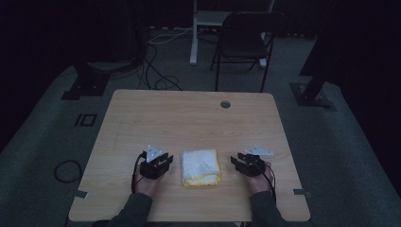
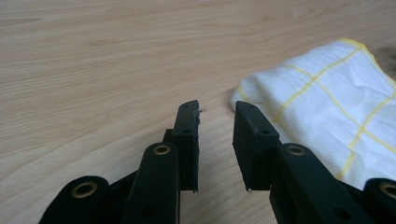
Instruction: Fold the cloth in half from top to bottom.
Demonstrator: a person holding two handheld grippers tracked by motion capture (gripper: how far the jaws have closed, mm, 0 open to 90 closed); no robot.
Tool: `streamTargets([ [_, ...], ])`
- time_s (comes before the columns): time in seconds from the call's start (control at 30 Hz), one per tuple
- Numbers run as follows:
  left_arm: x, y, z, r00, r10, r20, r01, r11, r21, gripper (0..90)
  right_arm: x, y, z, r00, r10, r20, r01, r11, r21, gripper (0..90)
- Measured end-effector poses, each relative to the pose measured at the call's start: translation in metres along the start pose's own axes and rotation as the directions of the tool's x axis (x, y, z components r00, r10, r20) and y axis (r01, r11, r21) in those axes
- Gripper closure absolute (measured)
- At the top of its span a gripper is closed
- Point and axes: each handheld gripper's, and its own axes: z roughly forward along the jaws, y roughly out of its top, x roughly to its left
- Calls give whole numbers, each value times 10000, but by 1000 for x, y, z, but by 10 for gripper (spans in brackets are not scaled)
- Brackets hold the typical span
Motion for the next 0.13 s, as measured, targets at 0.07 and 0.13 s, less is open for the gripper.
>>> streamTargets([
  [0.07, 3, 1, -2, 10000, -77, -59, 76, 10000, -58, 711, -5, 0, -1, 9999, 65, 144, -65, 10000, 0, 579],
  [0.13, 4, 1, -3, 9999, -91, -91, 91, 9999, -88, 707, -9, 1, 0, 9995, 90, 313, -91, 9999, 50, 576],
])
